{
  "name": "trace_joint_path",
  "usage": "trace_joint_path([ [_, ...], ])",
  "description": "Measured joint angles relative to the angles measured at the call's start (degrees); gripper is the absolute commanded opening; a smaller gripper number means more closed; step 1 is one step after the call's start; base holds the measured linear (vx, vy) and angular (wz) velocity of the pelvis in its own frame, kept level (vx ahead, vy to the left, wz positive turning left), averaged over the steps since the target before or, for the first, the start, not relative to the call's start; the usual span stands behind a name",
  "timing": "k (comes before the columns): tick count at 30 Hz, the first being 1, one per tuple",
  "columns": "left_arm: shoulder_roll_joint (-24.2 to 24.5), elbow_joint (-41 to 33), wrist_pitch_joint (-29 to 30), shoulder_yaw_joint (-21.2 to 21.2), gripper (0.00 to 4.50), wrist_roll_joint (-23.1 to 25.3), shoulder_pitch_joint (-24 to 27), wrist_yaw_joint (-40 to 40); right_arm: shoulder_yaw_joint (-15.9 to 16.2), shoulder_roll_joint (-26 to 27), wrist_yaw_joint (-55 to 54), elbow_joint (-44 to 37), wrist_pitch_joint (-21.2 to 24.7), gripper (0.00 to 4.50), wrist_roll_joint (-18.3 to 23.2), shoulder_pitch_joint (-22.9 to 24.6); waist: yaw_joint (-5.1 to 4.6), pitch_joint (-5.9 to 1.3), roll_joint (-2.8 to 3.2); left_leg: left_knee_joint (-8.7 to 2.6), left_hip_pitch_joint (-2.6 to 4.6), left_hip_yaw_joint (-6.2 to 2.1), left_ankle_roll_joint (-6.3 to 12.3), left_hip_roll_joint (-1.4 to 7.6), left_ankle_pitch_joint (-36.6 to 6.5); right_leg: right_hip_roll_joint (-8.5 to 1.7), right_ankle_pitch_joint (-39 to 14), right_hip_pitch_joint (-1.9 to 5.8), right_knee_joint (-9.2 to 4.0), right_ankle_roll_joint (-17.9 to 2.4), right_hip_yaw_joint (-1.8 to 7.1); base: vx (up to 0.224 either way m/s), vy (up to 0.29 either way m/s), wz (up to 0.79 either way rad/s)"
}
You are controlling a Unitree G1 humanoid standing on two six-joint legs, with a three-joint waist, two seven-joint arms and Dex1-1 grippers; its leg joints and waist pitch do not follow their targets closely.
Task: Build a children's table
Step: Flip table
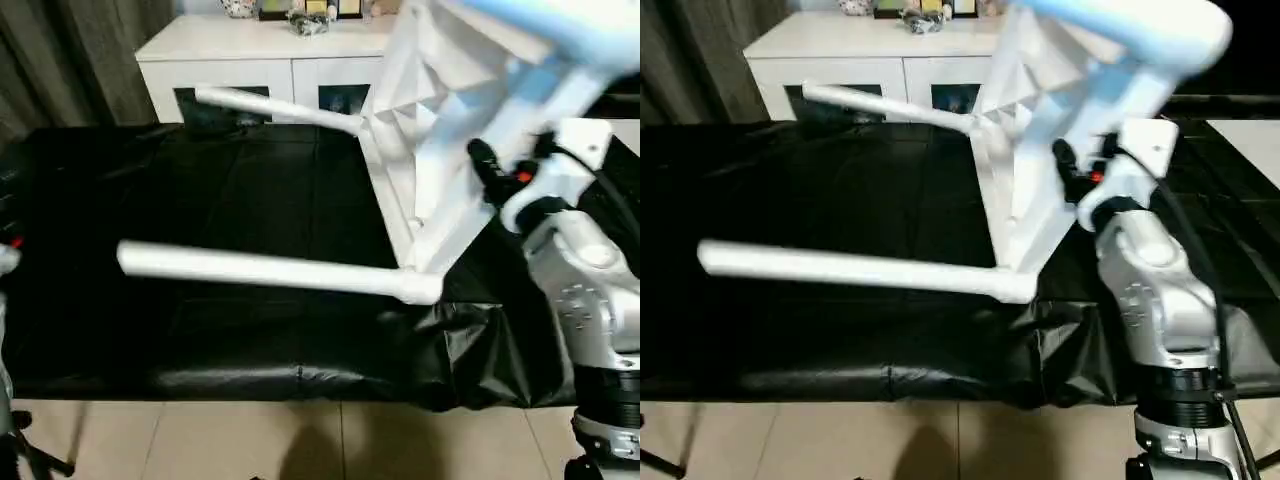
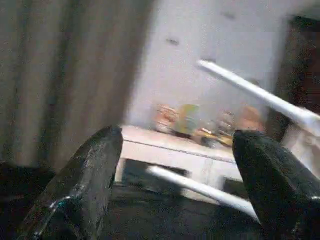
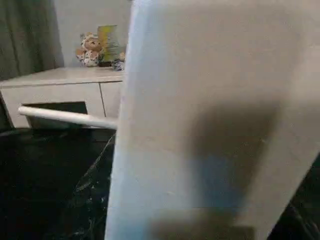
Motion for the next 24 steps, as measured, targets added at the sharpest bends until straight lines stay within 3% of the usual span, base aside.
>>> trace_joint_path([
  [4,3.9,-7.6,4.4,-8.0,3.93,0.6,1.4,-6.1,2.1,0.2,-0.3,-0.1,-1.5,1.96,-3.3,-0.1,0.03,0.03,-0.15,-0.01,0.0,0.03,0.0,-0.06,0.0,0.02,0.0,0.0,-0.05,0.0,0.19,0.0,0.0,0.0],
  [7,10.1,-11.6,7.3,-17.4,3.93,5.6,1.4,-10.5,5.2,1.5,-2.1,1.2,-4.0,1.94,-7.5,-1.0,-0.13,0.08,-0.24,-0.05,-0.02,0.05,-0.01,-0.06,0.0,0.09,0.0,0.04,0.02,0.0,0.34,0.0,0.0,0.0],
  [12,13.9,-14.3,9.2,-28.5,3.93,13.6,-2.4,-15.1,9.9,4.3,-5.7,7.9,-8.5,1.93,-14.4,-5.2,-0.46,0.24,-0.27,-0.05,-0.07,0.18,-0.19,-0.12,0.1,0.13,0.0,-0.29,0.51,0.1,0.65,0.0,0.0,0.0],
  [14,14.4,-14.3,8.7,-30.3,3.93,16.3,-4.2,-16.2,11.0,5.1,-6.5,10.3,-10.0,1.93,-16.3,-6.4,-0.57,0.31,-0.15,-0.06,-0.07,0.17,-0.2,-0.12,0.1,0.14,0.0,-0.31,0.53,0.1,0.67,0.0,0.0,0.0],
  [15,14.5,-14.3,8.3,-30.9,4.21,17.3,-4.8,-16.5,11.3,5.3,-6.8,11.1,-10.9,1.93,-17.0,-6.6,-0.61,0.32,-0.13,-0.07,-0.06,0.18,-0.2,-0.12,0.1,0.14,0.0,-0.31,0.54,0.1,0.68,0.0,0.0,0.0],
  [17,15.0,-13.9,7.5,-32.0,4.28,19.3,-6.0,-16.8,11.5,5.8,-6.5,13.0,-13.2,1.93,-17.8,-6.9,-0.78,0.33,-0.15,-0.06,-0.04,0.17,-0.22,-0.12,0.1,0.15,0.0,-0.3,0.55,0.0,0.68,0.0,0.0,0.0],
  [19,15.1,-13.2,6.1,-33.2,4.41,21.5,-8.6,-16.8,11.9,6.1,-5.2,15.5,-16.7,2.49,-18.1,-7.0,-1.05,0.31,-0.18,-0.05,-0.03,0.17,-0.22,-0.12,0.1,0.15,0.0,-0.28,0.55,0.0,0.69,0.0,0.0,0.0],
  [24,14.2,-13.1,2.6,-33.3,4.5,24.4,-14.0,-16.0,13.8,4.9,-1.4,19.7,-25.9,2.97,-20.6,-4.0,-1.83,0.36,-0.1,-0.04,-0.06,0.18,-0.22,-0.13,0.1,0.15,0.1,-0.33,0.54,-0.2,0.7,0.0,0.0,0.0],
])
